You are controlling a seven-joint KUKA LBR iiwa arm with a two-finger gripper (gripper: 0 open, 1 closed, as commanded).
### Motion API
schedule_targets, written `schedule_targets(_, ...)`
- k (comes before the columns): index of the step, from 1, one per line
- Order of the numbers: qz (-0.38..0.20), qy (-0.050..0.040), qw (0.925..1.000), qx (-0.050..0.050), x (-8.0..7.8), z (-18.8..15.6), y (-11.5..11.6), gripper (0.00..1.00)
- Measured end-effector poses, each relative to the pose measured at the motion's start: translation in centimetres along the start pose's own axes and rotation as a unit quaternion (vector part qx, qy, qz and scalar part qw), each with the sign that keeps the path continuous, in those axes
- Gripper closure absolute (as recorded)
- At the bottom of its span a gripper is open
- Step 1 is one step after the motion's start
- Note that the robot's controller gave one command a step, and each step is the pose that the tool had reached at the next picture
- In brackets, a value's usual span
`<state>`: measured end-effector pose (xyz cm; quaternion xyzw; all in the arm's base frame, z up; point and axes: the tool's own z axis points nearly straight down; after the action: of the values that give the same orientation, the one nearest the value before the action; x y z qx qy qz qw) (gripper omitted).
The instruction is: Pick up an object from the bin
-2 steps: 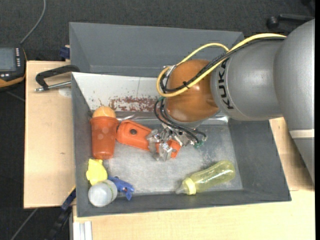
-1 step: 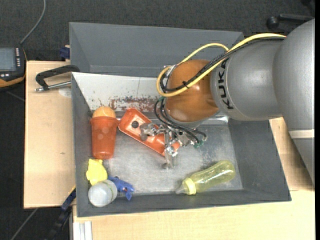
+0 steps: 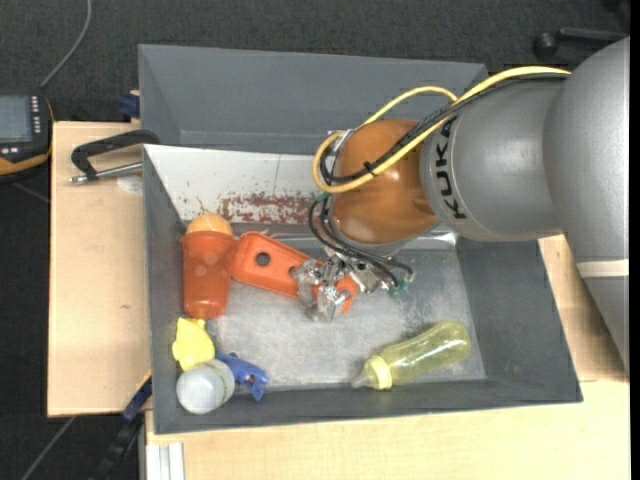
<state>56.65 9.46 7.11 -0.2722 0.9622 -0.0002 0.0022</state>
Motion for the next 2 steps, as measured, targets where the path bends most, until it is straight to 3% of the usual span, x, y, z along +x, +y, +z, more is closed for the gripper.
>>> schedule_targets(1,0.0,0.0003,1.0,0.0,0.01,0.01,-0.01,0.0)
schedule_targets(2,0.0,0.0003,1.0,0.0,0.01,0.01,-0.01,0.0)
